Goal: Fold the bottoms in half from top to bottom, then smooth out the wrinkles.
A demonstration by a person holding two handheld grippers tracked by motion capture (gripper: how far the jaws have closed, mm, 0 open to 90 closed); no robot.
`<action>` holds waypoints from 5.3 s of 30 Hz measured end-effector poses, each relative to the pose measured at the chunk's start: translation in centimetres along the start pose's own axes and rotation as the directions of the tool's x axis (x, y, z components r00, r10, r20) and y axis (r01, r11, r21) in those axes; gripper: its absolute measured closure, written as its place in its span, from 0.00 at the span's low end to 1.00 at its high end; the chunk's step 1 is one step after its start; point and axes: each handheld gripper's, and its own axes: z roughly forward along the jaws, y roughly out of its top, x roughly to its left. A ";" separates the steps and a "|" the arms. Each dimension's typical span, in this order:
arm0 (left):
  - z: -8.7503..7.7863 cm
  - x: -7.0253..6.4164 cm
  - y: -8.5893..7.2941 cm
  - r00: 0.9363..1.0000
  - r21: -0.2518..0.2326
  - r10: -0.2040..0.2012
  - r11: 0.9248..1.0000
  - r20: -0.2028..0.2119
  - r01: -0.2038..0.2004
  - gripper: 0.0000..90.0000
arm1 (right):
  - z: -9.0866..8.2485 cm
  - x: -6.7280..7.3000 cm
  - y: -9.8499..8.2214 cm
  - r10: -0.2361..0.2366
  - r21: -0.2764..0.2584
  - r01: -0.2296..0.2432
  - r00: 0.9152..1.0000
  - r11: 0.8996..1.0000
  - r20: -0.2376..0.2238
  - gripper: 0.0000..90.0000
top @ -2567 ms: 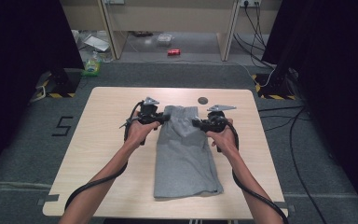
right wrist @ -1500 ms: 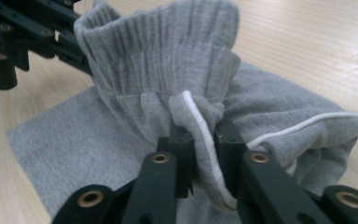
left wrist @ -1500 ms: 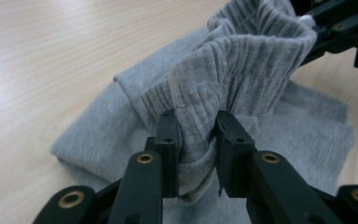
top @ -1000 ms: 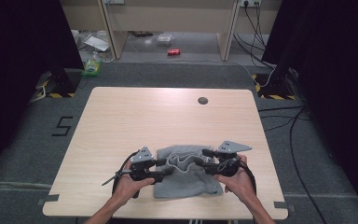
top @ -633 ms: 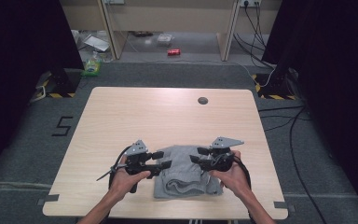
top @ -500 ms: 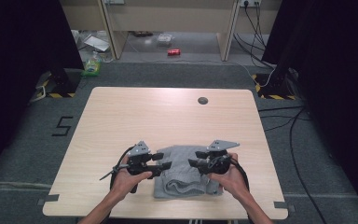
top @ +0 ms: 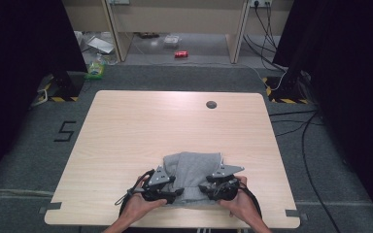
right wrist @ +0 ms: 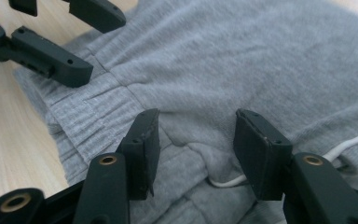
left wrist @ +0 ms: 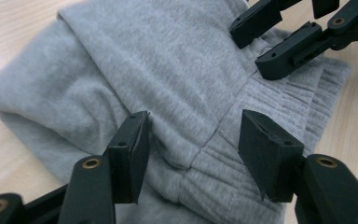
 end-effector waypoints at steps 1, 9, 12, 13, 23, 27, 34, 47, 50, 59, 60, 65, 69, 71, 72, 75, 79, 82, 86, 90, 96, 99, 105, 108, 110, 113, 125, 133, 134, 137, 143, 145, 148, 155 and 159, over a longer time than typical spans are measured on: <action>0.0 0.0 0.0 1.000 -0.003 -0.005 1.000 0.002 0.005 0.48 | 0.0 0.0 -0.1 0.006 -0.008 -0.006 1.000 1.000 -0.001 0.57; -1.6 2.8 1.6 0.996 -0.055 -0.079 0.996 -0.040 0.077 0.40 | -1.0 -0.5 1.0 0.025 -0.041 -0.025 1.000 0.999 0.009 0.46; -1.7 5.4 2.4 0.988 -0.057 -0.124 0.991 -0.095 0.119 0.39 | -1.7 -1.2 1.6 0.040 -0.073 -0.036 0.998 0.997 0.047 0.44; -1.6 6.2 2.6 0.984 -0.058 -0.149 0.988 -0.103 0.143 0.39 | -1.8 -1.5 1.7 0.053 -0.078 -0.048 0.997 0.996 0.060 0.44; 1.2 8.2 2.5 0.981 0.033 -0.153 0.987 -0.121 0.158 0.59 | -1.3 -2.5 1.3 0.073 -0.041 -0.069 0.990 0.997 0.117 0.43; 1.5 8.7 2.5 0.984 0.050 -0.124 0.990 -0.127 0.131 0.93 | -1.3 -2.3 1.0 0.066 -0.036 -0.062 0.990 0.997 0.121 0.43; 1.2 11.2 2.9 0.983 0.090 -0.118 0.987 -0.137 0.131 0.96 | -1.0 -2.6 0.5 0.053 -0.014 -0.051 0.989 0.999 0.140 0.45; -0.7 8.8 3.0 0.982 0.072 -0.166 0.982 -0.092 0.173 0.45 | -2.2 -2.4 -0.1 0.093 -0.038 -0.089 0.987 0.995 0.128 0.40; -0.8 8.1 2.9 0.981 0.073 -0.178 0.980 -0.075 0.184 0.39 | -2.2 -2.3 -0.3 0.100 -0.037 -0.096 0.987 0.995 0.127 0.39; 0.4 9.2 3.0 0.970 0.070 -0.223 0.971 -0.094 0.230 0.30 | -2.3 -1.9 -0.6 0.118 -0.024 -0.116 0.986 0.993 0.121 0.38; 0.5 9.2 3.0 0.970 0.071 -0.225 0.970 -0.097 0.232 0.30 | -2.3 -1.9 -0.7 0.117 -0.021 -0.115 0.986 0.993 0.121 0.38; 0.7 9.4 2.8 0.968 0.073 -0.232 0.968 -0.102 0.239 0.29 | -2.4 -2.0 -0.9 0.126 -0.027 -0.124 0.984 0.992 0.123 0.38; 0.7 9.3 2.9 0.968 0.072 -0.231 0.968 -0.098 0.238 0.29 | -2.5 -1.9 -0.8 0.134 -0.039 -0.131 0.984 0.991 0.120 0.38; 0.8 9.4 2.9 0.968 0.072 -0.232 0.968 -0.101 0.240 0.29 | -2.6 -1.9 -0.9 0.132 -0.040 -0.129 0.984 0.991 0.117 0.38; 0.9 9.5 2.9 0.967 0.073 -0.233 0.968 -0.103 0.241 0.29 | -2.6 -1.8 -0.9 0.135 -0.040 -0.131 0.984 0.991 0.117 0.38; 1.2 9.7 2.9 0.966 0.079 -0.237 0.966 -0.108 0.245 0.29 | -2.6 -1.9 -1.0 0.139 -0.037 -0.136 0.983 0.990 0.116 0.37; 1.5 9.8 2.8 0.965 0.087 -0.242 0.964 -0.105 0.251 0.28 | -2.7 -2.1 -0.9 0.142 -0.047 -0.137 0.982 0.989 0.125 0.37; 1.6 9.8 2.9 0.966 0.090 -0.238 0.965 -0.100 0.247 0.29 | -2.7 -2.2 -0.9 0.152 -0.050 -0.147 0.980 0.988 0.125 0.37; 2.2 9.8 2.8 0.972 0.100 -0.221 0.968 -0.085 0.229 0.39 | -2.3 -2.1 -1.1 0.158 -0.020 -0.157 0.981 0.987 0.112 0.37; 2.6 9.6 2.8 0.981 0.099 -0.177 0.978 -0.076 0.184 0.62 | -1.9 -2.1 -1.5 0.172 0.007 -0.174 0.978 0.985 0.114 0.37; 2.6 9.8 2.8 0.982 0.072 -0.174 0.981 -0.067 0.179 0.88 | -1.4 -2.2 -1.7 0.175 0.021 -0.179 0.977 0.984 0.122 0.41; 2.6 9.8 2.9 0.983 0.067 -0.167 0.983 -0.074 0.172 0.90 | -1.1 -2.1 -1.6 0.160 0.019 -0.164 0.978 0.986 0.132 0.47; 2.8 10.2 3.1 0.982 0.053 -0.157 0.985 -0.109 0.163 0.93 | -0.2 -2.2 -0.9 0.135 0.028 -0.140 0.980 0.990 0.144 0.61; 2.9 10.6 3.3 0.980 0.054 -0.160 0.984 -0.118 0.167 0.93 | 0.1 -2.6 -0.6 0.141 0.019 -0.145 0.980 0.989 0.141 0.67; 2.9 11.0 3.3 0.978 0.052 -0.167 0.983 -0.126 0.174 0.93 | 0.5 -2.9 -0.3 0.143 0.011 -0.146 0.980 0.989 0.137 0.70; 2.9 11.6 3.4 0.975 0.048 -0.176 0.982 -0.139 0.184 0.93 | 1.1 -3.1 0.2 0.133 0.010 -0.136 0.981 0.991 0.141 0.71; 2.6 14.9 4.7 0.958 0.041 -0.186 0.979 -0.217 0.199 0.93 | 3.8 -4.6 2.8 0.140 -0.015 -0.139 0.981 0.990 0.132 0.75; 2.7 17.1 5.4 0.944 0.040 -0.204 0.974 -0.261 0.221 0.93 | 5.8 -5.6 4.7 0.136 -0.026 -0.134 0.982 0.991 0.130 0.75; 2.7 17.3 5.4 0.942 0.035 -0.209 0.973 -0.263 0.226 0.93 | 6.0 -5.7 4.9 0.140 -0.028 -0.137 0.981 0.990 0.132 0.75; 2.4 17.8 5.2 0.936 0.024 -0.230 0.969 -0.267 0.245 0.92 | 6.4 -5.9 5.3 0.142 -0.030 -0.140 0.981 0.990 0.134 0.73; 1.8 17.2 4.9 0.921 0.004 -0.278 0.957 -0.273 0.290 0.66 | 6.3 -5.7 5.3 0.144 -0.022 -0.142 0.980 0.990 0.137 0.55; 1.2 16.4 4.7 0.917 -0.001 -0.292 0.953 -0.272 0.304 0.52 | 5.9 -5.6 5.0 0.140 -0.025 -0.138 0.978 0.990 0.152 0.49; 0.2 14.9 4.4 0.924 -0.001 -0.281 0.957 -0.260 0.291 0.42 | 5.3 -5.1 4.8 0.114 -0.021 -0.113 0.978 0.993 0.174 0.45; -1.4 11.5 3.4 0.949 0.018 -0.237 0.969 -0.207 0.246 0.33 | 4.0 -3.3 5.3 0.070 -0.050 -0.062 0.983 0.997 0.172 0.40; -2.0 10.3 2.6 0.954 0.023 -0.194 0.979 -0.228 0.204 0.32 | 4.4 -2.1 5.3 0.050 -0.049 -0.043 0.985 0.998 0.163 0.40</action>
